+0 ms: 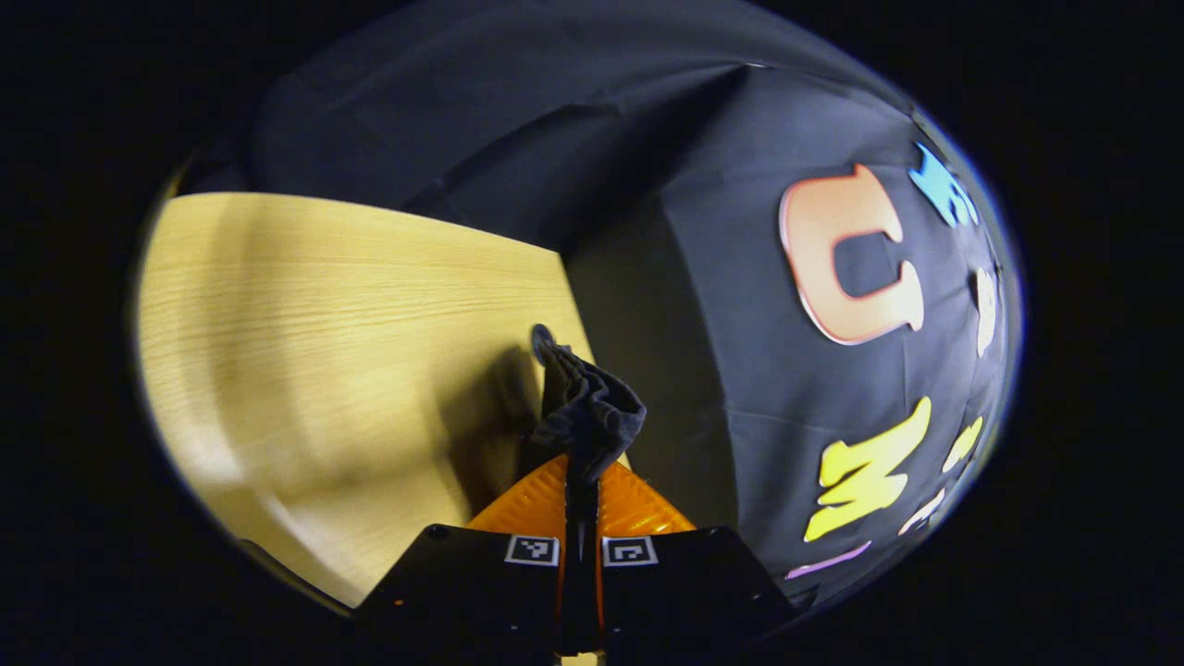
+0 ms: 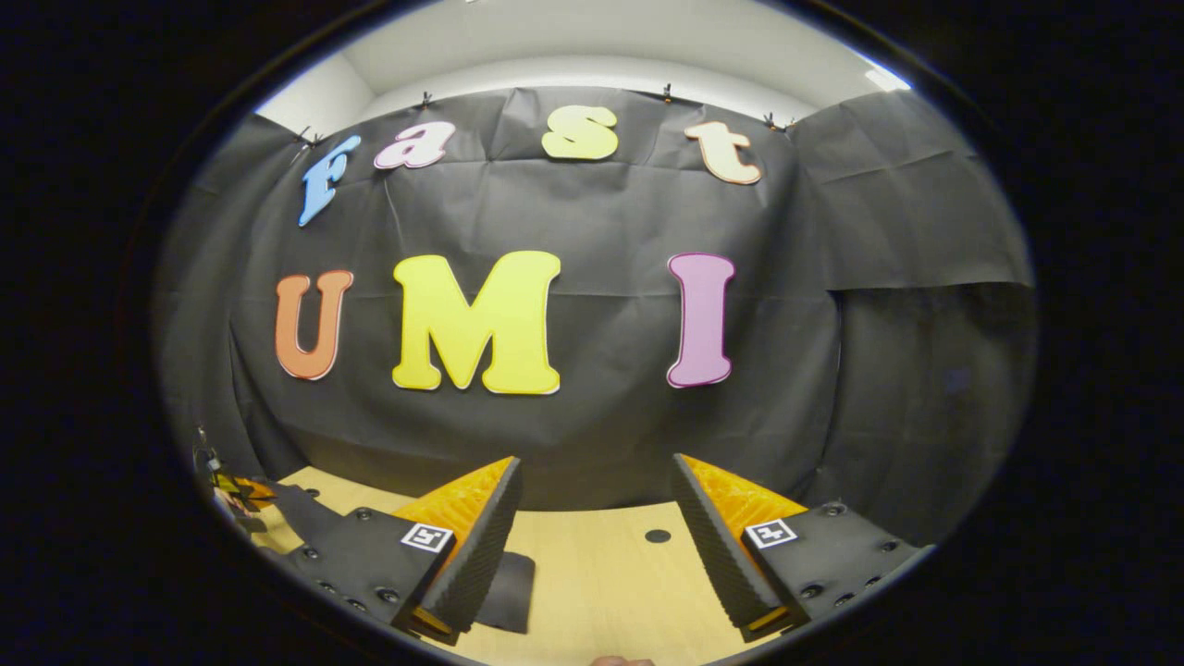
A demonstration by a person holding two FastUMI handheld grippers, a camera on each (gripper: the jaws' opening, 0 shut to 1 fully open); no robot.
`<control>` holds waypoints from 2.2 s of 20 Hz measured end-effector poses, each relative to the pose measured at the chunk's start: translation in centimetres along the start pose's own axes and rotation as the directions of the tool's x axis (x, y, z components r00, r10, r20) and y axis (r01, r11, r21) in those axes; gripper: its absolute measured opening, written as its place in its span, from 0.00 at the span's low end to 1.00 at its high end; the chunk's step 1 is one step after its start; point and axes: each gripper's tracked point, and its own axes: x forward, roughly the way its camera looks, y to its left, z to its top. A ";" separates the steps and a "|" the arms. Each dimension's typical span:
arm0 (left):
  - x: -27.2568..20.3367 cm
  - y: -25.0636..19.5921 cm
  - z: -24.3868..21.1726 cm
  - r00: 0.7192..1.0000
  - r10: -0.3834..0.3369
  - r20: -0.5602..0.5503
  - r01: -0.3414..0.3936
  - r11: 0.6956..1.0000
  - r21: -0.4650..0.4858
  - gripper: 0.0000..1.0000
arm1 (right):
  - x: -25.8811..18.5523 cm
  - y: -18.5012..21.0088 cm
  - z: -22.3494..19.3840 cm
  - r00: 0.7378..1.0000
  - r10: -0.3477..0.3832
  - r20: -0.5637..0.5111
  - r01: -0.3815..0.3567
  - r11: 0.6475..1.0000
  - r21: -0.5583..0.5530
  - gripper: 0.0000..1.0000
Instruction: Grasp the waist and the cuffs of the jeans and fold them to make the two legs overlap; first hold the waist and fold one-third of the jeans toward the cuffs, then hold the cuffs and fold the remaining one-third in the same direction to finish folding.
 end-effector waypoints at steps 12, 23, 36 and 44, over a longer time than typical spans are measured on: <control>-1.3 -13.5 -15.3 0.980 -0.119 -0.159 0.174 0.901 0.398 0.03 | -2.2 -5.0 0.4 1.000 -0.008 0.005 0.008 1.000 -0.008 0.93; -2.1 -18.7 -31.6 0.938 -0.109 -0.328 0.289 0.768 0.571 0.04 | -5.5 -14.9 0.2 0.995 -0.103 -0.017 0.103 0.995 0.007 0.93; -0.9 -10.9 -41.2 0.913 0.081 -0.400 0.233 0.702 0.673 0.41 | -6.1 -16.3 -0.2 0.992 -0.116 -0.041 0.115 0.993 -0.018 0.93; -3.5 -14.8 -39.8 0.936 0.037 -0.351 0.263 0.589 0.764 0.81 | -5.4 -13.9 -1.6 0.995 -0.082 -0.051 0.082 0.997 0.009 0.94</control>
